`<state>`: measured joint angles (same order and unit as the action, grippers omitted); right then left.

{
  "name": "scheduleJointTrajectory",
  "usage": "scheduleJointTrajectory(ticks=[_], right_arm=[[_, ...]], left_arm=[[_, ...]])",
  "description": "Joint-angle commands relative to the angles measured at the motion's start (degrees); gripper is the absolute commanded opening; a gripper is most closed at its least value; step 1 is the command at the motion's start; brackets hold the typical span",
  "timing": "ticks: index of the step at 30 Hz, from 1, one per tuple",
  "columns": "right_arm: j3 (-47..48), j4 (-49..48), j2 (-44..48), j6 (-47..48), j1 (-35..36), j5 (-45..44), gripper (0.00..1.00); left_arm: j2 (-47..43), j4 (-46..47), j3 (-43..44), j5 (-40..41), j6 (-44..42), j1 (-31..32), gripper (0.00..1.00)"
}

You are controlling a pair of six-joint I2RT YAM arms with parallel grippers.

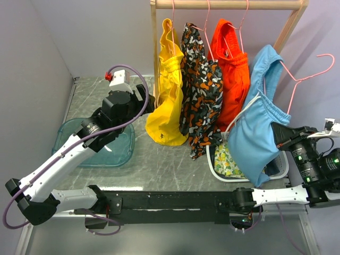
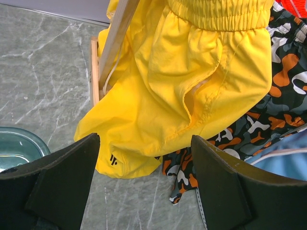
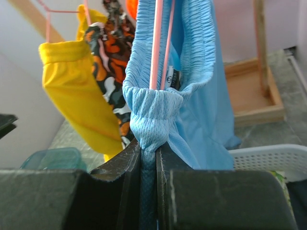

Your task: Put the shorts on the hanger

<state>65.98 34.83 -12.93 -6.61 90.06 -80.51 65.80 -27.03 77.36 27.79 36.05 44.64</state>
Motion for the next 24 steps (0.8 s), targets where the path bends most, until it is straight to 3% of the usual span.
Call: scheduleJointTrajectory(ticks=[1,4,8,11,15,24], right_arm=[[1.78,-0.82,-1.31,-0.42,1.78,-8.25,0.00],[3.97,0.59,-2.80,-0.51,2.05,-9.92,0.00],[4.25,-10.02,-4.29,11.92,4.33,-14.32,0.00],[4.86,-13.82,-5.26,15.74,9.85,-18.62,0.00],[4.61,-13.54,-5.44,15.56,13.56,-19.95,0.00],[8.99,-7.59,-9.83,12.33,8.74,-19.95,0.00]], left_arm=[[0.38,1.80,0.24,-0.46,-0.28,-0.26,0.82],[0.47,1.89,0.07,-0.46,-0.46,-0.26,0.82],[1.17,1.89,0.68,-0.63,-0.63,-0.26,0.82],[1.52,2.24,0.95,-1.07,-0.55,-0.35,0.81],[1.96,2.68,0.95,-1.69,-0.19,-0.35,0.81],[1.87,2.42,0.95,-1.42,-0.28,-0.35,0.81]])
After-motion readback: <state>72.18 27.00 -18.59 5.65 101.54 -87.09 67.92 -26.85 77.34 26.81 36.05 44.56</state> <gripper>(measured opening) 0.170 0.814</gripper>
